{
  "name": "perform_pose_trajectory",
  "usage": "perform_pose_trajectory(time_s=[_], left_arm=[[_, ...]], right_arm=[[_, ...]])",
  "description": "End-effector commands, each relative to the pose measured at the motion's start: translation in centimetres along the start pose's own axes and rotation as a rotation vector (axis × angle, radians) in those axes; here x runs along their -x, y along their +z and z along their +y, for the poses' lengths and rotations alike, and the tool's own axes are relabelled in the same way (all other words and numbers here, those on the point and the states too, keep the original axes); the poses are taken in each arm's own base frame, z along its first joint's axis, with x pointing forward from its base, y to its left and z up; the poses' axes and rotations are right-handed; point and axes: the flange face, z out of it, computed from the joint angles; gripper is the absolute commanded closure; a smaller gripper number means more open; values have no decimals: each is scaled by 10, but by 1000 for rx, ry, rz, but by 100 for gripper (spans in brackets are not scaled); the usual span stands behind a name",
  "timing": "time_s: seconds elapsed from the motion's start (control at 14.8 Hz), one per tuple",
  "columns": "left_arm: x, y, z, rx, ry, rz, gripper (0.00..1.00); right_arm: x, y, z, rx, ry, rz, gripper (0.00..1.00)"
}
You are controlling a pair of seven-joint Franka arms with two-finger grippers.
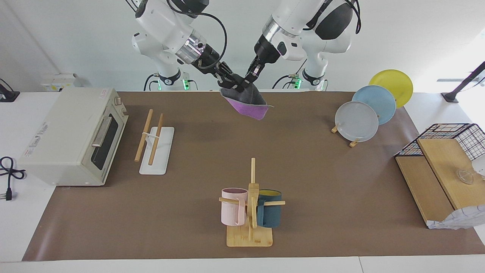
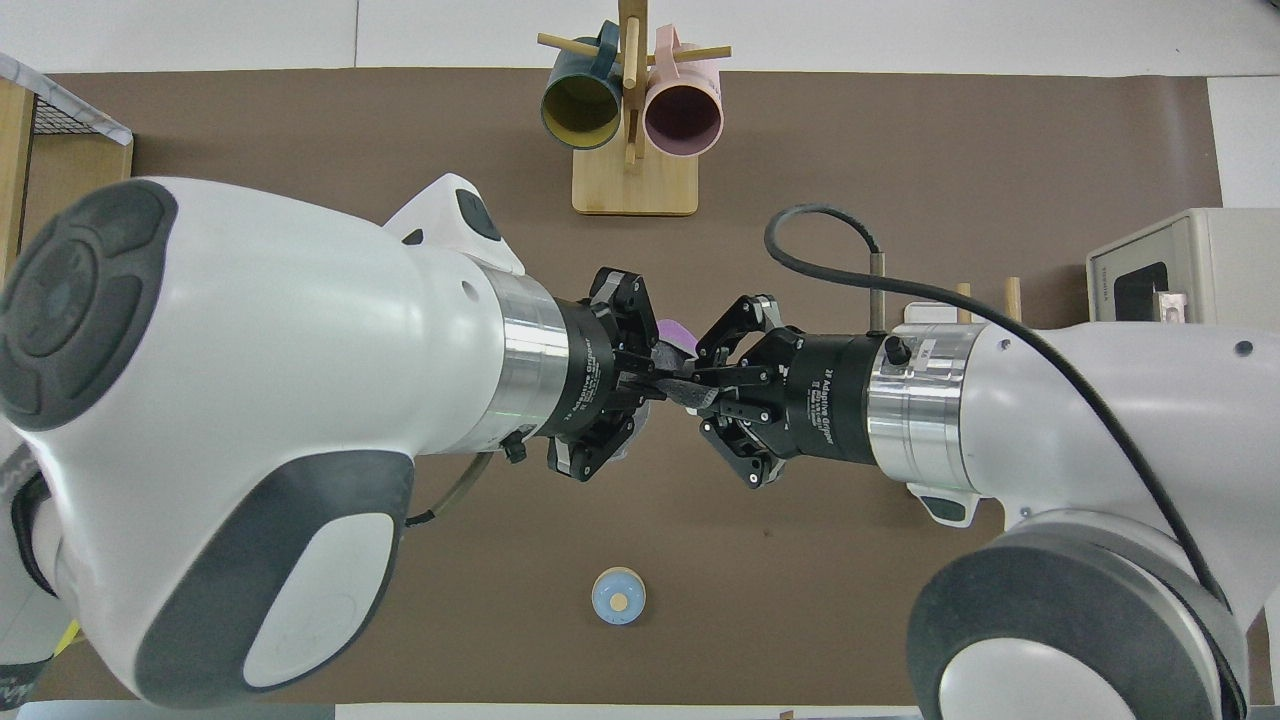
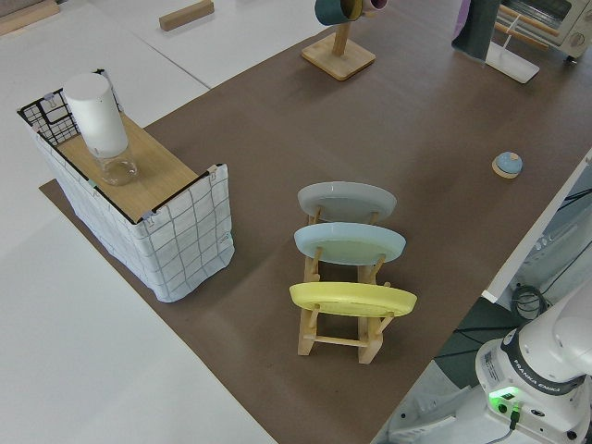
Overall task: Fold towel and hang on rack
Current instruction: 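Reach the right gripper to the towel held by the left gripper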
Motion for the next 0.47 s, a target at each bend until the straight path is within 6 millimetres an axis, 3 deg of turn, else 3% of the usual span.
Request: perform_pose_trajectory(time_s=[0.0,0.2,0.41], left_arm=[[4,0,-2,-7,16,-9,0],[-4,5,-3,-16,39,2,0],[-22,7,-5,-26,69,19,0]], right_arm=[[-1,1,2,-8,-19,-9,100],[-5,-1,0,-11,0,-9,100],[-20,-13,-6,-14,131,-35,100]])
